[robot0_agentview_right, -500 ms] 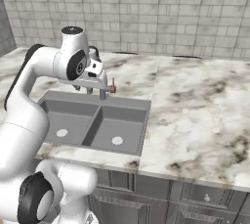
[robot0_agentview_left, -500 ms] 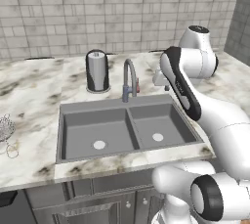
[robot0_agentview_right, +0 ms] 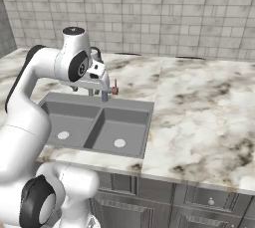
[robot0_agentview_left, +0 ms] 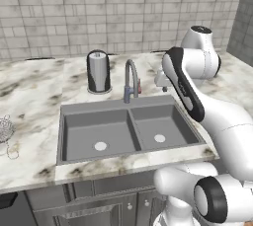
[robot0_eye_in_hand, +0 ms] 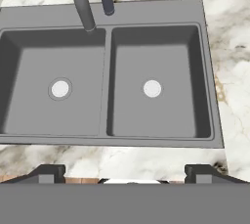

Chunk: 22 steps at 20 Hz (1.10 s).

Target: Place the strainer in the left basin and the glass cup in the right basin of the sink.

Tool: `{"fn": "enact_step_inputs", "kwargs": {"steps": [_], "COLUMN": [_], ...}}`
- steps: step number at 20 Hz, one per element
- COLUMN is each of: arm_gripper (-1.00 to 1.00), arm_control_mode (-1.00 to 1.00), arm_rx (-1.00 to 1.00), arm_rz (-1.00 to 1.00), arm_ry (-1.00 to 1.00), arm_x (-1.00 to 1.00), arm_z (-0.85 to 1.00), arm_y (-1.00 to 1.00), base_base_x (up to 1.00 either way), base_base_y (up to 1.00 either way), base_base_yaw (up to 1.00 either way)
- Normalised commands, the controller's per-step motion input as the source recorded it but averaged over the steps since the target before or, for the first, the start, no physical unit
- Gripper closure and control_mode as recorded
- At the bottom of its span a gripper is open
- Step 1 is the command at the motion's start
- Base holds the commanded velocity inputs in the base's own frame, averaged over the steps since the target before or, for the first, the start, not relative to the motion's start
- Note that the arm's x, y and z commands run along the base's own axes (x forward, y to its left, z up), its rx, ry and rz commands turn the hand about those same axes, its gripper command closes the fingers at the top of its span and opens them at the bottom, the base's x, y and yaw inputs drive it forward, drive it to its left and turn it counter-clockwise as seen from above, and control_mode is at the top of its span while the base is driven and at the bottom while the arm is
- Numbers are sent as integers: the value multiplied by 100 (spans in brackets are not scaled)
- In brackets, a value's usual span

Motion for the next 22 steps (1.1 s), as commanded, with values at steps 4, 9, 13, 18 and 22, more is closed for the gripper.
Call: {"fn": "enact_step_inputs", "kwargs": {"steps": [4, 9, 13, 18, 22], "arm_gripper": [-100, -100, -100, -100, -100], "arm_control_mode": [100, 100, 100, 100, 100], "arm_rx": [0, 0, 0, 0, 0], "arm_rz": [0, 0, 0, 0, 0], "arm_ry": [0, 0, 0, 0, 0], "arm_x": [0, 0, 0, 0, 0], "arm_z": [0, 0, 0, 0, 0], "arm_y": [0, 0, 0, 0, 0], "base_base_x": [-28, -34, -35, -33, -33], "base_base_y": [1, 4, 8, 7, 18], "base_base_yaw": [0, 0, 0, 0, -1]}}
